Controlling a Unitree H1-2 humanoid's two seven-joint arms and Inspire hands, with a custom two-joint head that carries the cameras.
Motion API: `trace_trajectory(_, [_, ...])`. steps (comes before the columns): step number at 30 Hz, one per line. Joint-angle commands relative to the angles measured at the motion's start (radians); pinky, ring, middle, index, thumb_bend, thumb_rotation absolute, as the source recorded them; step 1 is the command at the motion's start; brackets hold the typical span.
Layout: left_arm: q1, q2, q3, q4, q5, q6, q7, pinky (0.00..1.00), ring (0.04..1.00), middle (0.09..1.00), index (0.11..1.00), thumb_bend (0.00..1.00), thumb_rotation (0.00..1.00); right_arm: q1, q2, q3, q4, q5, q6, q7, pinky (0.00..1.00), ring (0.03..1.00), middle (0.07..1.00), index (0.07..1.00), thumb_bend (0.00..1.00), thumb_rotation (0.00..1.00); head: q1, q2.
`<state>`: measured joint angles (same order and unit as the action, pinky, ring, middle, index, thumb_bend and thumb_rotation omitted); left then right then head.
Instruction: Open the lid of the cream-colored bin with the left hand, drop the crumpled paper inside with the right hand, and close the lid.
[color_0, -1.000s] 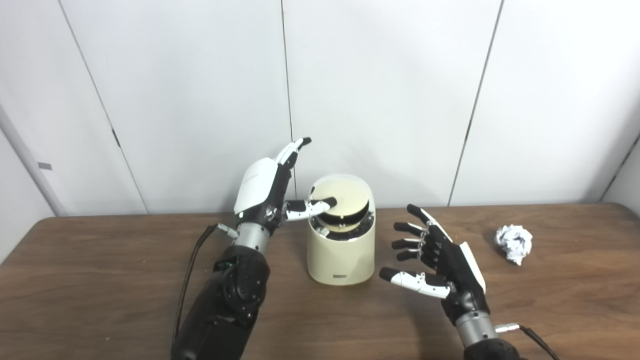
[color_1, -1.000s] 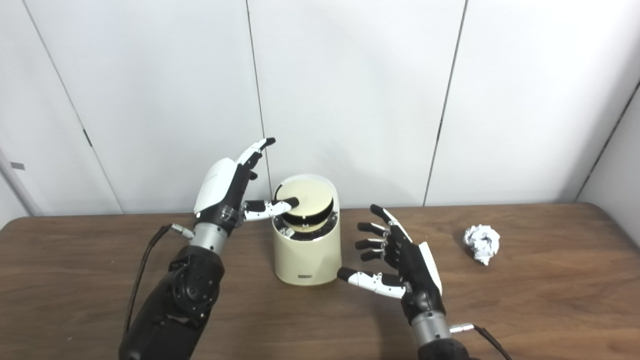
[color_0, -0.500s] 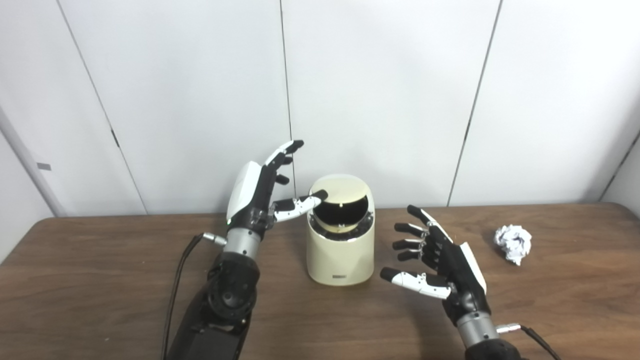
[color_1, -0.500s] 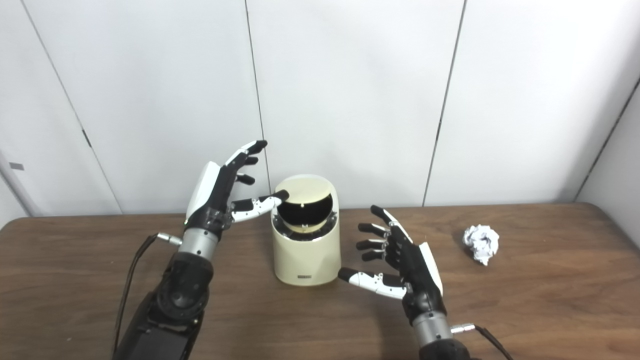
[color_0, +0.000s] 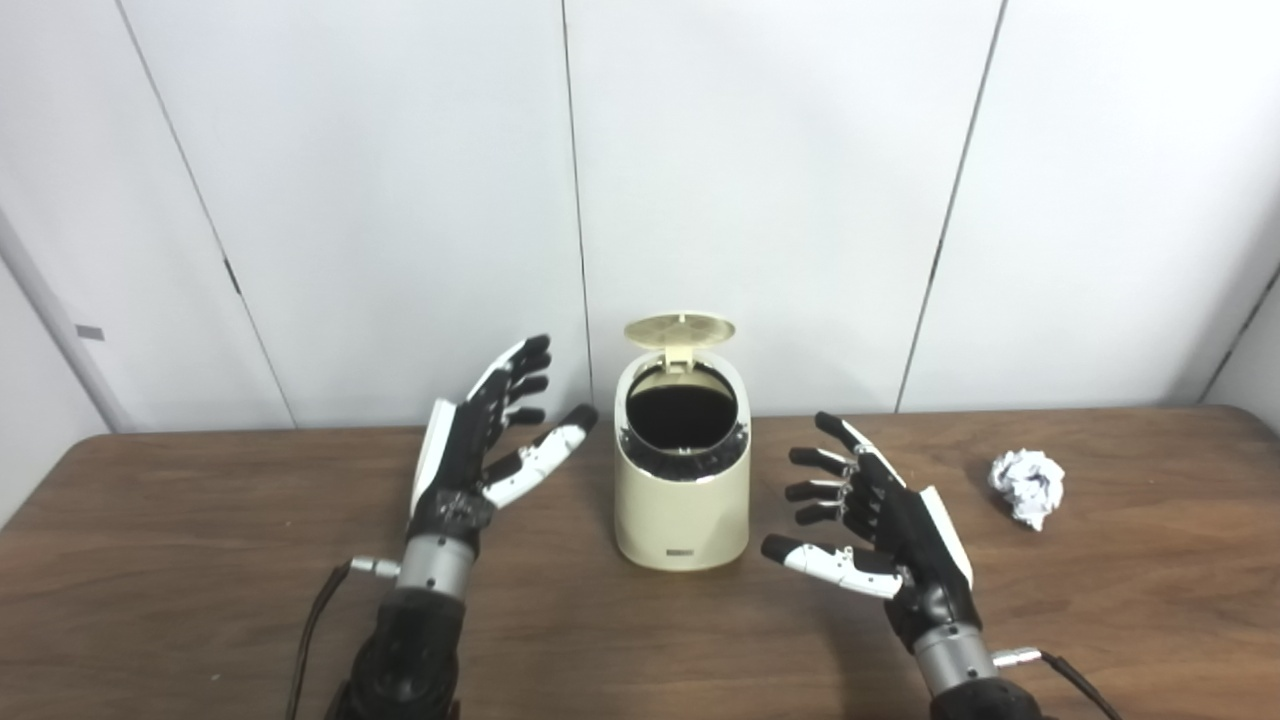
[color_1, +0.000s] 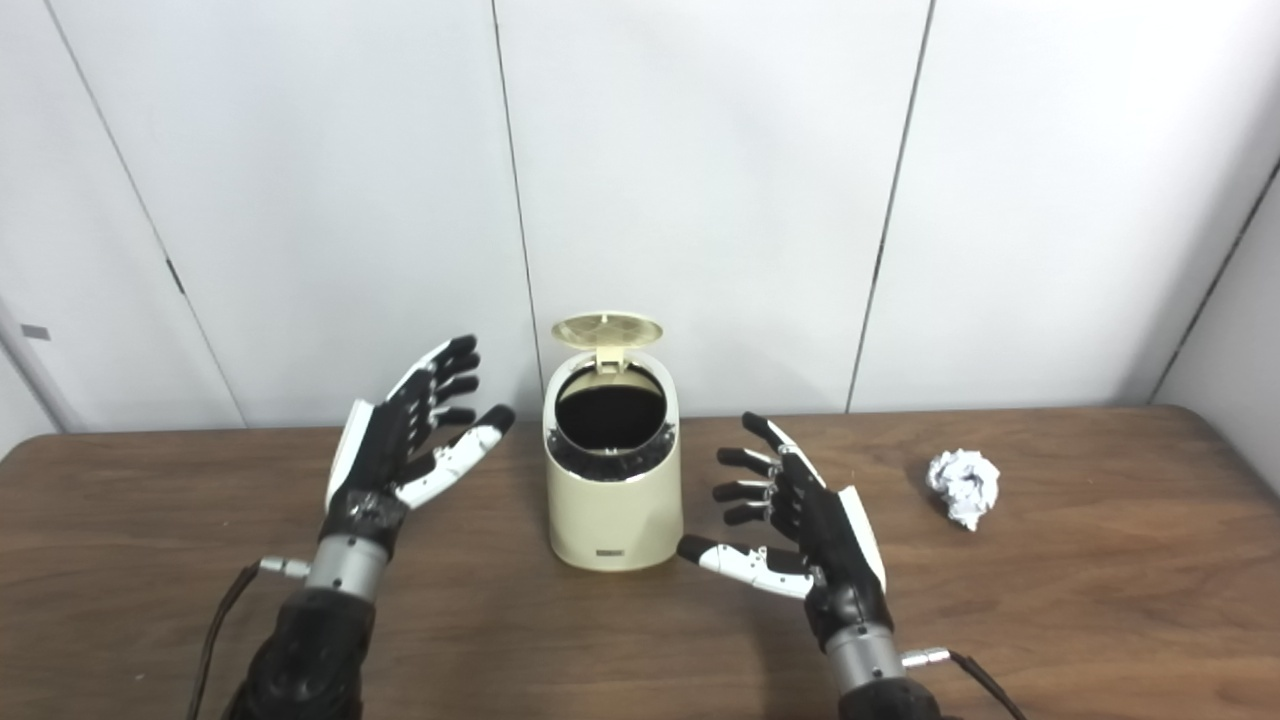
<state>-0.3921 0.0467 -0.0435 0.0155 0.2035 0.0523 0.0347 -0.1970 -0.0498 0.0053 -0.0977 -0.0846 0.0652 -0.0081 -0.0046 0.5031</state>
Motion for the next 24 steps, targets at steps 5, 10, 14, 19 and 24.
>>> trace_trajectory(5, [0.006, 0.004, 0.013, -0.017, -0.028, -0.09, 0.01, 0.76, 0.847, 0.872, 0.929, 0.62, 0.43, -0.024, -0.006, 0.001, -0.03, 0.0, -0.032, 0.002, 0.58, 0.647, 0.761, 0.874, 0.73, 0.15, 0.0, 0.0])
trace_trajectory(10, [0.032, 0.009, 0.022, 0.021, -0.073, -0.146, -0.007, 0.77, 0.84, 0.866, 0.929, 0.65, 0.43, -0.023, -0.004, -0.002, -0.036, 0.004, -0.024, 0.002, 0.58, 0.648, 0.763, 0.874, 0.73, 0.14, 0.003, -0.001])
trace_trajectory(14, [0.061, 0.01, 0.023, 0.035, -0.102, -0.16, -0.024, 0.77, 0.845, 0.873, 0.929, 0.7, 0.46, -0.023, -0.008, -0.002, -0.031, 0.002, -0.029, 0.003, 0.58, 0.649, 0.759, 0.874, 0.73, 0.13, 0.002, -0.002])
trace_trajectory(19, [0.087, 0.011, 0.021, 0.062, -0.107, -0.172, -0.026, 0.79, 0.847, 0.876, 0.931, 0.74, 0.46, -0.024, -0.012, -0.007, -0.03, 0.008, -0.027, 0.004, 0.57, 0.643, 0.76, 0.873, 0.73, 0.12, 0.002, -0.003])
trace_trajectory(24, [0.1, 0.016, 0.013, 0.113, -0.114, -0.202, -0.045, 0.8, 0.866, 0.889, 0.949, 0.81, 0.43, -0.025, -0.016, -0.02, -0.021, 0.036, -0.037, 0.013, 0.57, 0.656, 0.774, 0.874, 0.74, 0.12, 0.008, -0.011])
